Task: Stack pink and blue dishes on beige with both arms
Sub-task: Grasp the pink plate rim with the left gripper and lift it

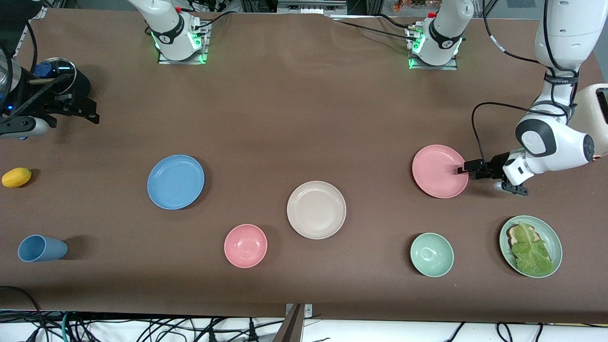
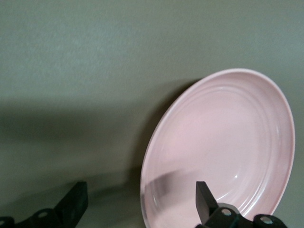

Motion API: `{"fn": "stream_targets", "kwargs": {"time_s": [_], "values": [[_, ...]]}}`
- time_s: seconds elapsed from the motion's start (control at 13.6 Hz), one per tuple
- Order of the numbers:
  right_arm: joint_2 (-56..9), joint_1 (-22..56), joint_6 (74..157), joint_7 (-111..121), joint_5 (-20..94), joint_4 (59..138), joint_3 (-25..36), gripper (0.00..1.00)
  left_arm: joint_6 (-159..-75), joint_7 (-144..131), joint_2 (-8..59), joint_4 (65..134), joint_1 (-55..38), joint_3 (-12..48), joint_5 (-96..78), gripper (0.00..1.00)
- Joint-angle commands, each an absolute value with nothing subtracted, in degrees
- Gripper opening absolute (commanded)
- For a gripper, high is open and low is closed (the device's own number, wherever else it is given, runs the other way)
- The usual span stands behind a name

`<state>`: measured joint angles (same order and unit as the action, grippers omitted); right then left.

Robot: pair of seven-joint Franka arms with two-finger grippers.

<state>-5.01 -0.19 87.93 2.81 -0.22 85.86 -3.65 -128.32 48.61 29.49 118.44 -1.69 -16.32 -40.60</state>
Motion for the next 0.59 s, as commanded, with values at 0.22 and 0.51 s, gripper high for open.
{"fn": "stream_targets", "kwargs": {"time_s": [0.22, 0.51], "values": [[-5.5, -0.5, 88.0, 2.5, -0.5, 85.0, -4.0, 1.00, -132.2, 50.5, 25.9, 124.0, -3.3, -16.8, -44.8, 0.61], [-5.5, -0.5, 88.0, 2.5, -0.9, 85.0, -4.0, 1.00, -132.7, 50.5, 26.2, 123.9, -3.5, -16.8, -45.8, 0.06]]}}
